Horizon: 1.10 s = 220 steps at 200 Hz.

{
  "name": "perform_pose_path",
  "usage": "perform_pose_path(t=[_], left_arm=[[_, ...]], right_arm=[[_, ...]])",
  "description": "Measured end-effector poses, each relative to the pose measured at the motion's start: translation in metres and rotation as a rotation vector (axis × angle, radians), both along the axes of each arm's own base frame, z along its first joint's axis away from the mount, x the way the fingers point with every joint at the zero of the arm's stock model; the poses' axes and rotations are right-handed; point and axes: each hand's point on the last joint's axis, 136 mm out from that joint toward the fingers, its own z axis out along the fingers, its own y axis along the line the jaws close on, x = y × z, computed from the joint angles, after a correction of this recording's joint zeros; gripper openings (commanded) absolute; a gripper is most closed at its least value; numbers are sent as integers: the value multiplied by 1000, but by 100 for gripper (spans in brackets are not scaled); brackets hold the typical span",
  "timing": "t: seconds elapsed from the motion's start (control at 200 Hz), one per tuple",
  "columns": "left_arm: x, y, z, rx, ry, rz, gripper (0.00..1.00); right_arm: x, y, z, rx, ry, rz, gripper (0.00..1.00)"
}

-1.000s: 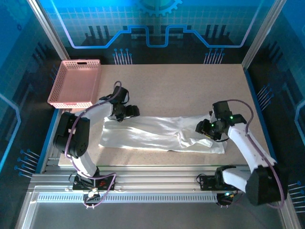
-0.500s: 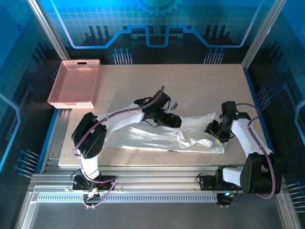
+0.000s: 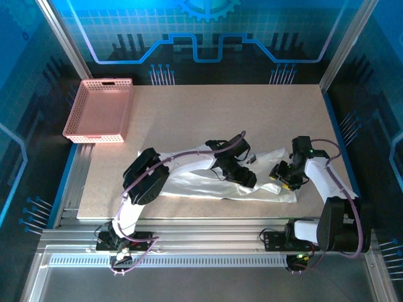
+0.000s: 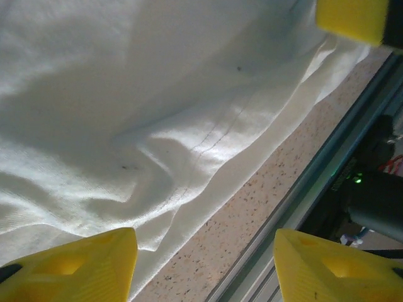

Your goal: Fold and stack the t-shirts

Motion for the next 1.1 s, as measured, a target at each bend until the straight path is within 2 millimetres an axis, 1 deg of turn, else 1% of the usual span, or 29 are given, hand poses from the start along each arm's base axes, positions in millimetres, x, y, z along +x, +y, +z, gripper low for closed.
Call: perform_pose_path(t=[0.13,0.325,0.47,0.555,0.66,0.77,0.925,1.015,1.1], left_arm=[[-6,7,-11,62,1,1,60],[-7,19,-19,122,15,29,60],[-12,23,-22,150,50,61,59],[-12,23,-22,156,64,84,59],[-12,22,-23,161,88,120,57],[-14,22,-29,177,115,148,55],[-15,23,-36,199,144,179,54],[-12,20,-36,199,155,203,53],[-9,12,-34,188,156,216,51]], right_arm=[[2,1,-3,7,5,2,56],[5,2,-7,17,7,10,55],[6,2,-11,21,17,19,56],[9,2,-11,20,17,26,55],[18,2,-9,20,5,40,55],[28,1,-5,16,-13,54,55],[39,1,-1,19,-34,67,55],[42,3,-4,29,-30,73,54],[47,4,-5,35,-27,77,54]])
